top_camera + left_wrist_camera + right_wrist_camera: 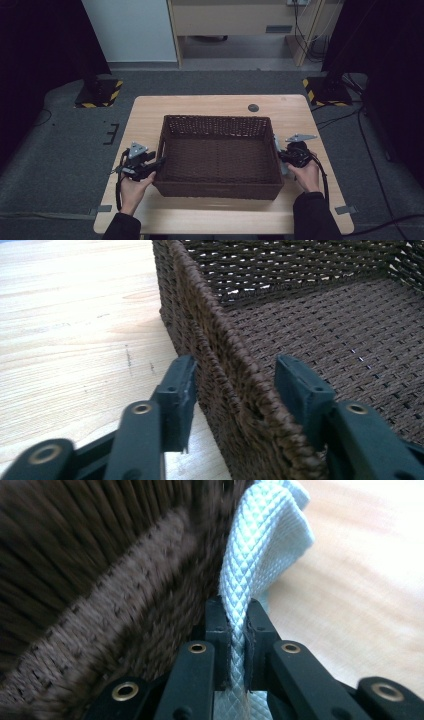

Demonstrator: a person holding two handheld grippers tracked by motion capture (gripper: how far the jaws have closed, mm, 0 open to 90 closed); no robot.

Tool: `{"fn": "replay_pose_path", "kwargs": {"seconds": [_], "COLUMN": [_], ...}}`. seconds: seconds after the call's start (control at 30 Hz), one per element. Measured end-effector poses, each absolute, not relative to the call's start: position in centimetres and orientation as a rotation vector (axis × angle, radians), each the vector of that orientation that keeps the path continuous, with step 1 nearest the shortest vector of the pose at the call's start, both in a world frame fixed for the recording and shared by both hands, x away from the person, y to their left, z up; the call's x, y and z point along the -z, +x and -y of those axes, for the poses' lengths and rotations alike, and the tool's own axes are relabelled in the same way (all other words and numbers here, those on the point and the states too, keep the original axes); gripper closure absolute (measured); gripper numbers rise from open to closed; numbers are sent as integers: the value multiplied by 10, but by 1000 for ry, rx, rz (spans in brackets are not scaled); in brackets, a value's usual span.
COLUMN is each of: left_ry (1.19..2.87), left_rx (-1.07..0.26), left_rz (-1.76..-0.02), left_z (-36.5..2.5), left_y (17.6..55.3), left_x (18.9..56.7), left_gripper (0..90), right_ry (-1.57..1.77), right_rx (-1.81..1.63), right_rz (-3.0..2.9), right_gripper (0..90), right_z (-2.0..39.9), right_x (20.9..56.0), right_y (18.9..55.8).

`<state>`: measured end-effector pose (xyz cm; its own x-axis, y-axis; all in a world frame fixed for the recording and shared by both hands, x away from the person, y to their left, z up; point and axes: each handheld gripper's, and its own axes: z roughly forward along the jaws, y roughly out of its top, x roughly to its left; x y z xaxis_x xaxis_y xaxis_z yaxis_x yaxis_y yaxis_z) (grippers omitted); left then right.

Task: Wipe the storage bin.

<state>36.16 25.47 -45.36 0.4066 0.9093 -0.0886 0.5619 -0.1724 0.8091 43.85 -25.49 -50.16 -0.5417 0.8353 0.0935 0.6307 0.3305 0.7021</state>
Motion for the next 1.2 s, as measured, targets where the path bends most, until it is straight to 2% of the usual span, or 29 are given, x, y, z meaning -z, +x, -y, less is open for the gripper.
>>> {"fn": "replay_pose_path", "kwargs": {"seconds": [0.1, 0.23, 0.4, 0.5, 0.63, 0.7, 0.87, 0.97, 1.1, 1.2], "left_ry": [1863, 1875, 1901, 1902, 1900, 1898, 1893, 1891, 1895, 1894], "left_rx": [-549, -524, -501, -498, -519, -550, -564, -568, -573, -571], "left_rz": [-1251, -1244, -1219, -1223, -1241, -1247, -1257, -1262, -1263, -1261], "left_z": [-254, -256, -252, -252, -249, -247, -246, -245, -245, -245], "left_y": [360, 355, 353, 353, 352, 351, 351, 352, 356, 359], "left_x": [453, 453, 453, 453, 452, 451, 451, 451, 451, 451], "left_gripper": [485, 484, 575, 604, 652, 667, 683, 686, 687, 686], "right_ry": [1343, 1294, 1233, 1228, 1281, 1325, 1346, 1335, 1234, 1191], "right_rx": [-1022, -1142, -1310, -1271, -1166, -1087, -1041, -1074, -1314, -1315], "right_rz": [-2313, -2215, -2100, -2139, -2230, -2285, -2328, -2298, -2127, -2137], "right_gripper": [845, 845, 845, 845, 845, 845, 844, 845, 845, 845], "right_z": [253, 258, 269, 266, 261, 258, 254, 256, 264, 263], "right_x": [504, 480, 452, 456, 477, 494, 506, 498, 460, 455], "right_y": [438, 428, 410, 406, 407, 412, 415, 415, 403, 401]}}
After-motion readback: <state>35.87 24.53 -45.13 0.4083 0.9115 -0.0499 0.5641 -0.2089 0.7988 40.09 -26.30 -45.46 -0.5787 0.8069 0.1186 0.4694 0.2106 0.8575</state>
